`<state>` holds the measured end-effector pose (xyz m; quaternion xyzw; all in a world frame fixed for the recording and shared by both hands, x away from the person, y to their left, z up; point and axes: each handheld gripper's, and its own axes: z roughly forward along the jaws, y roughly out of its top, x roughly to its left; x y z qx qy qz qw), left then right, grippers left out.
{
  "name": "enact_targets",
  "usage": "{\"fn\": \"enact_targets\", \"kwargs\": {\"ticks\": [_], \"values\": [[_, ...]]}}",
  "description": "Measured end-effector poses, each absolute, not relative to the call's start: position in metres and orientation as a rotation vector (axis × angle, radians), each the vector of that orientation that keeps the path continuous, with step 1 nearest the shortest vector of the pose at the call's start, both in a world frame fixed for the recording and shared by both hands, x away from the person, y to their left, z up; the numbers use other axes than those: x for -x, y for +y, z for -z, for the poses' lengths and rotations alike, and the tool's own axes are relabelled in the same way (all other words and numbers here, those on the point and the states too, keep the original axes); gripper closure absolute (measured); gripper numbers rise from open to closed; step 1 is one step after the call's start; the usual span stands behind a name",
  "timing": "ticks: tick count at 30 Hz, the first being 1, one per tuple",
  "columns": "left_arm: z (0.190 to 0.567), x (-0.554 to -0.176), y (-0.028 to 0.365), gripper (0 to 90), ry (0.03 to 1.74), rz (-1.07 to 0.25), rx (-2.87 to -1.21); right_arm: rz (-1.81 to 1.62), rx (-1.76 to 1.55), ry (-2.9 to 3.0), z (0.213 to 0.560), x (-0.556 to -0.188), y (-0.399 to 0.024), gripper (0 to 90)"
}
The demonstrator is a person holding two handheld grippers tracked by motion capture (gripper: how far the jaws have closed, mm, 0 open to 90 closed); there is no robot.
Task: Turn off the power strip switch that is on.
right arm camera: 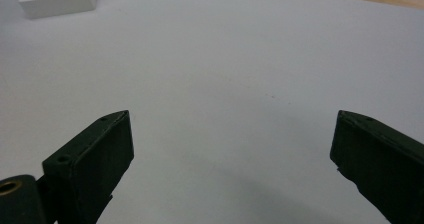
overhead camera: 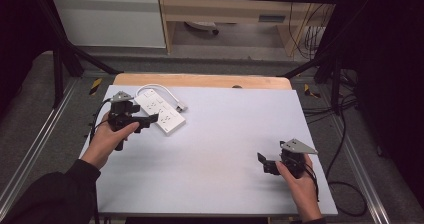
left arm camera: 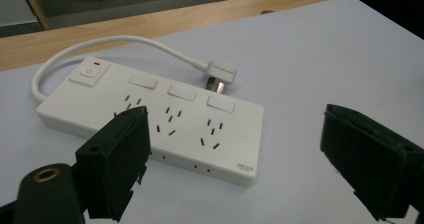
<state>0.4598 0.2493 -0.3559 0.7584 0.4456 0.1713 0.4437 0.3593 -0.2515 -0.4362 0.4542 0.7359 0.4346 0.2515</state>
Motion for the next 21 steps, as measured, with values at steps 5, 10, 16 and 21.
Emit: {"fn": "enact_targets", "kwargs": {"ticks": [5,10,16,21], "values": [[0.355,-0.474,0.247,13.7,1.114,-0.441,-1.885,-1.181,-1.234,2.002,0.436,-0.359,-0.252,4.1],[0.357,-0.488,0.247,14.0,1.129,-0.473,-1.862,-1.178,-1.234,2.003,0.436,-0.359,-0.251,4.0],[0.356,-0.504,0.246,14.8,1.133,-0.504,-1.837,-1.179,-1.229,2.004,0.436,-0.359,-0.251,3.9],[0.356,-0.512,0.243,15.6,1.131,-0.526,-1.816,-1.182,-1.228,2.004,0.436,-0.359,-0.251,4.0]]}}
